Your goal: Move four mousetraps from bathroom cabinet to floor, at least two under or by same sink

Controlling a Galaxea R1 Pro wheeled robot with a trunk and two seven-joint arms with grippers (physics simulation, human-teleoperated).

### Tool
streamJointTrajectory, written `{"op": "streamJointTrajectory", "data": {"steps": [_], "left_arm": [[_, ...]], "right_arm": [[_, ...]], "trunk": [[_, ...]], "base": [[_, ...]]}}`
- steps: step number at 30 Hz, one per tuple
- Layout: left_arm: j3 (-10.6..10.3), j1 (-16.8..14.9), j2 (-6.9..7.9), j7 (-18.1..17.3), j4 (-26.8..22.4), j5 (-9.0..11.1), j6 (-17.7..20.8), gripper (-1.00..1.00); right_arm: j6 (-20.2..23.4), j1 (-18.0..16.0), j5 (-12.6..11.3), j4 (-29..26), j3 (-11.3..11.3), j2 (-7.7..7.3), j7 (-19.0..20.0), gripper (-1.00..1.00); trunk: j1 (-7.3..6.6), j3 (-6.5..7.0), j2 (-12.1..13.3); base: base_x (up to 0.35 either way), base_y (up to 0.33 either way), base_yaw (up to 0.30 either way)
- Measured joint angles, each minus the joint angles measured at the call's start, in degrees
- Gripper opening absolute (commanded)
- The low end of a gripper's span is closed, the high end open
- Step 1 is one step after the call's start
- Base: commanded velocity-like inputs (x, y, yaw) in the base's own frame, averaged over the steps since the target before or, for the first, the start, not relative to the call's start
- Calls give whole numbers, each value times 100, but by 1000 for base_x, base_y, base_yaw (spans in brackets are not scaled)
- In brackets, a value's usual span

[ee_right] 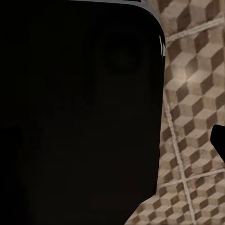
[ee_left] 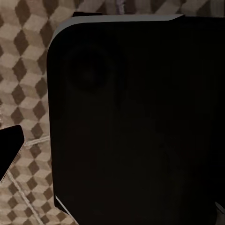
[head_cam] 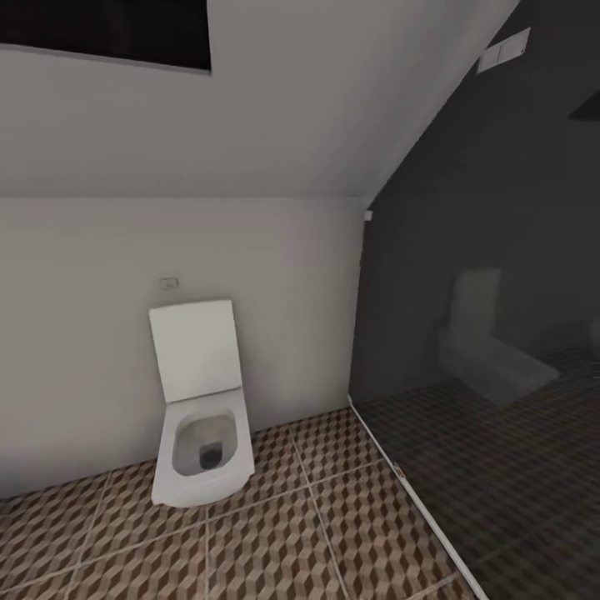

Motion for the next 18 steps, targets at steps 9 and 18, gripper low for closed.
{"op": "streamJointTrajectory", "data": {"steps": [9, 18], "left_arm": [[-1, 1, 2, 0, 0, 0, 0, 100], [0, 1, 1, 0, 0, 0, 1, 100]], "right_arm": [[1, 0, 0, 0, -1, -1, 0, 100], [1, 0, 0, 0, 0, -3, 0, 100]], "trunk": [[0, 0, 0], [0, 0, 0]], "base": [[0, 0, -290], [0, 0, -290]]}}
